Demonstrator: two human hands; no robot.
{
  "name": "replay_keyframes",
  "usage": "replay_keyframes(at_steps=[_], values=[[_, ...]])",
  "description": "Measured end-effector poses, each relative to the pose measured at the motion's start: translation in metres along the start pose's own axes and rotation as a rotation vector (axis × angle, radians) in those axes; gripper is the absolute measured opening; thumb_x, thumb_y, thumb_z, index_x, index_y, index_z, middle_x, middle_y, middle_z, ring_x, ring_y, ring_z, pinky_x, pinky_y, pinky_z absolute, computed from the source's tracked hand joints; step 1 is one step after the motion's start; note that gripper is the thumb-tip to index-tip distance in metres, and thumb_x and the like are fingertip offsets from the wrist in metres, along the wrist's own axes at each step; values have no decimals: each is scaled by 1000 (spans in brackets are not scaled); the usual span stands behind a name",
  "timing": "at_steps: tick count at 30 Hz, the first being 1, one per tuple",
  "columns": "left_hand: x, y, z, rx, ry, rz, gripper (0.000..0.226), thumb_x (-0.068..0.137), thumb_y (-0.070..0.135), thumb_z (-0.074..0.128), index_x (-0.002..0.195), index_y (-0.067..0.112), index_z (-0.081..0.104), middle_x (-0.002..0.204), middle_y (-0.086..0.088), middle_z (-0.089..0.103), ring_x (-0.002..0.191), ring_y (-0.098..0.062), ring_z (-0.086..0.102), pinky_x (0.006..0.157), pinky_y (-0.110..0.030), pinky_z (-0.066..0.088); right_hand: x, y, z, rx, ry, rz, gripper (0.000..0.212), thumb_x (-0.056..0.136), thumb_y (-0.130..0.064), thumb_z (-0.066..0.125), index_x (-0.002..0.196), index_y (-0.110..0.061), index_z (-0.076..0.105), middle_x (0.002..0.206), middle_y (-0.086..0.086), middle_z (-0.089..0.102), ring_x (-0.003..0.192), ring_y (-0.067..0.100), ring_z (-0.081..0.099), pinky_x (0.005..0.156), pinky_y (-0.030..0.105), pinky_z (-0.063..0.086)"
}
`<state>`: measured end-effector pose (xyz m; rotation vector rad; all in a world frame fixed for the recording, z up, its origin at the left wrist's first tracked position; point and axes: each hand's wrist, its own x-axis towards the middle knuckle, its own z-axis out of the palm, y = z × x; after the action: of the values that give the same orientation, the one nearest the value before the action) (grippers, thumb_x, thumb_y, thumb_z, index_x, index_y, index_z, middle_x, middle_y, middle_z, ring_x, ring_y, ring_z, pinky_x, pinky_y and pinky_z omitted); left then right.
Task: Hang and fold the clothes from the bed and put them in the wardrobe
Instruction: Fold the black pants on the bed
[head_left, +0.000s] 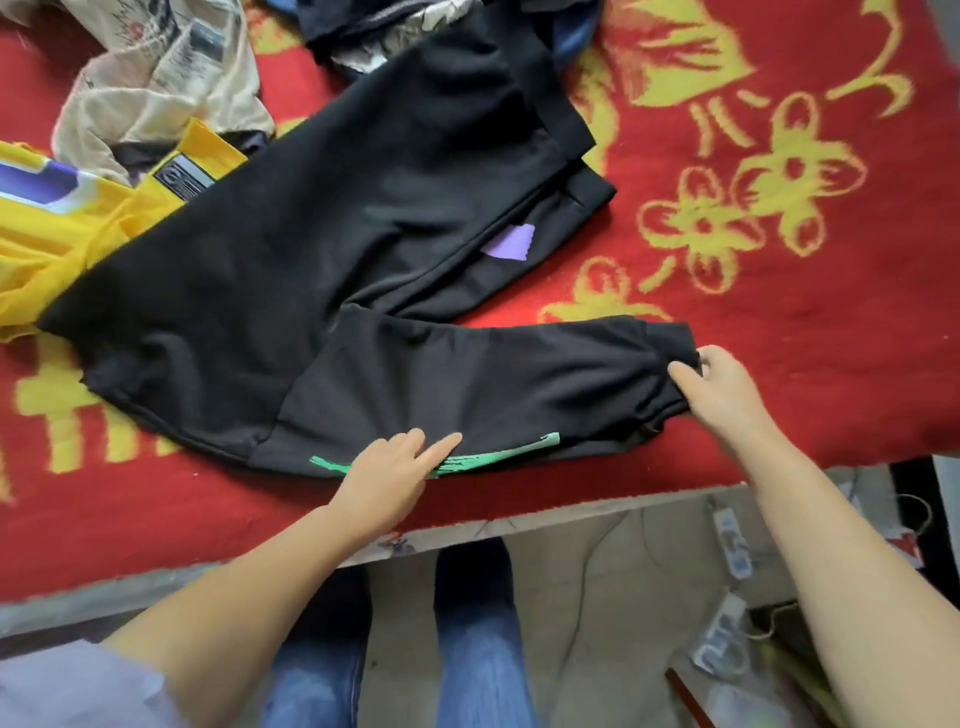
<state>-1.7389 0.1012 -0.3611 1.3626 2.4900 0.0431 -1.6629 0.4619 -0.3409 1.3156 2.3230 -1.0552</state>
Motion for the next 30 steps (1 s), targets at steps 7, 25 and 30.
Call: replay_keyframes(at_steps=[7, 25, 30], values=[[-1, 2, -6, -330, -693, -196, 65, 89, 17, 45, 148, 34, 25, 119, -5, 44, 111, -26, 47, 88, -37, 38, -9, 9, -6, -124, -169, 106, 25, 88, 9, 41, 92, -10, 57, 101, 22, 67, 84, 22, 57, 67, 25, 38], [117, -92, -34, -337, 111, -585, 24, 82, -5, 50, 103, 6, 54, 99, -11, 51, 89, -30, 48, 71, -39, 38, 187, -230, 20, -227, 123, -336, 28, 89, -30, 56, 88, -3, 63, 87, 16, 60, 87, 27, 56, 75, 33, 39], [90, -72, -34, -421, 185, -376, 28, 66, -11, 66, 89, 3, 62, 81, -13, 54, 71, -34, 54, 62, -41, 48, 178, -202, -7, -278, 244, -372, 23, 87, -25, 54, 76, -6, 61, 74, 11, 59, 78, 28, 55, 67, 31, 32]])
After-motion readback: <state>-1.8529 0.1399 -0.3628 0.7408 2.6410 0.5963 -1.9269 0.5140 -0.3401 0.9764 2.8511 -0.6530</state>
